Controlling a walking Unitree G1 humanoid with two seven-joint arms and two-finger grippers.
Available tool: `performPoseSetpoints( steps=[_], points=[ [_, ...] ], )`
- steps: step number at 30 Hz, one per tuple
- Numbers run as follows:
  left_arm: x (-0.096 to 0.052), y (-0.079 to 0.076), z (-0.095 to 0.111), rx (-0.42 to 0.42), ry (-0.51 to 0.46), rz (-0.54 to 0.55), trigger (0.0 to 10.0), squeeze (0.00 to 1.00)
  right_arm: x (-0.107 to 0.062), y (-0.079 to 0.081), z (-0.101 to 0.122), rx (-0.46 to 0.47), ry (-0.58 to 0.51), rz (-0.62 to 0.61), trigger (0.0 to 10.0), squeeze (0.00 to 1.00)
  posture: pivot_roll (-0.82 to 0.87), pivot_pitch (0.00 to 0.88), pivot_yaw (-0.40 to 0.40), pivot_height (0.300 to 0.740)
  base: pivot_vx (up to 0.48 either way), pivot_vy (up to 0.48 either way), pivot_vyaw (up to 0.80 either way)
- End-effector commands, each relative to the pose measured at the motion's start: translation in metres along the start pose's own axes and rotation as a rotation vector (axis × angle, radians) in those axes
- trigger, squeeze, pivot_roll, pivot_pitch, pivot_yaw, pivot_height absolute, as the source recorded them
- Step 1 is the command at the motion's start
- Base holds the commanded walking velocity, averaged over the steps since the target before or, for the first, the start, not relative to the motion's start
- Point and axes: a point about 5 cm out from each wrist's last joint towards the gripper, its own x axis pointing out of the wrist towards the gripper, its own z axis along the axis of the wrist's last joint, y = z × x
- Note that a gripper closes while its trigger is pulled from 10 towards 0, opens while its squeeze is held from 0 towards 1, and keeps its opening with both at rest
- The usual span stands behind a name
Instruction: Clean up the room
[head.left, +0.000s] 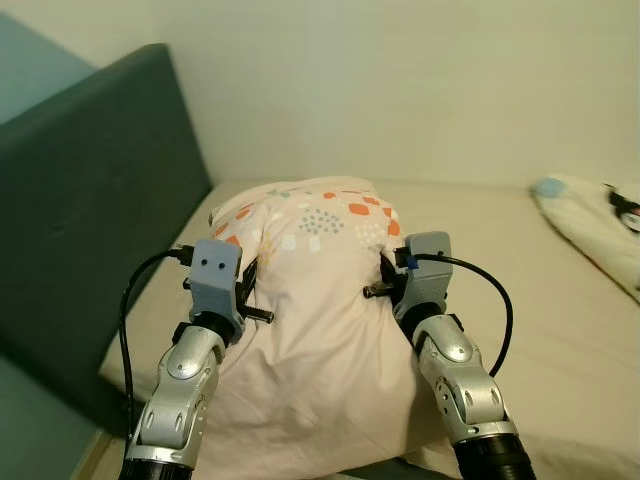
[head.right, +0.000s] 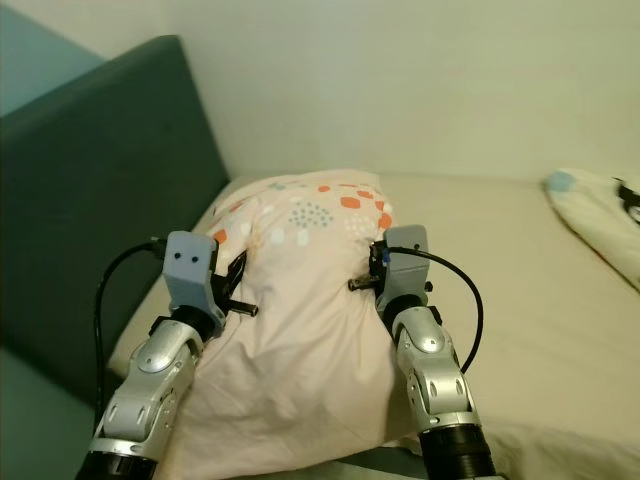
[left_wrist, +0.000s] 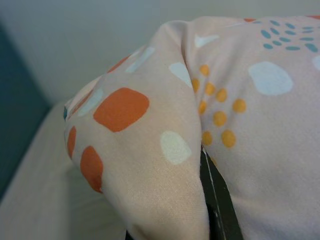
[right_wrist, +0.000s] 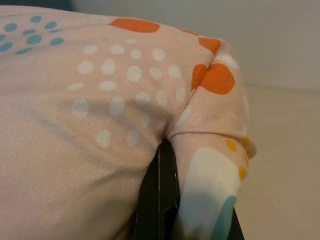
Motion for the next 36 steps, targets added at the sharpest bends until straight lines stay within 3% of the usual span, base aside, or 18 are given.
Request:
performPoseSetpoints(
  steps=[1,26,33,36],
  points=[
    [0.001,-0.005,0.005,0.022,-0.043,-0.034,10.0,0.0,0.001,0.006,0.002,-0.007,-0.029,0.015,10.0,0.0,-0.08,0.09,0.052,0.74,0.0,0.0,-0.8],
    [-0.001,-0.003,-0.001,0.011,-0.01,-0.016,10.0,0.0,-0.001,0.002,-0.002,-0.009,-0.012,0.001,10.0,0.0,-0.08,0.098,0.046,0.74,0.0,0.0,-0.8],
    [-0.005,0.002,-0.002,0.011,-0.013,0.019,10.0,0.0,-0.002,0.006,0.001,-0.052,-0.028,0.042,10.0,0.0,-0.08,0.099,0.041,0.74,0.0,0.0,-0.19],
    [-0.006,0.004,-0.002,0.01,-0.014,0.033,10.0,0.0,-0.002,0.009,0.001,-0.057,-0.025,0.06,10.0,0.0,-0.08,0.099,0.041,0.74,0.0,0.0,0.65]
  ],
)
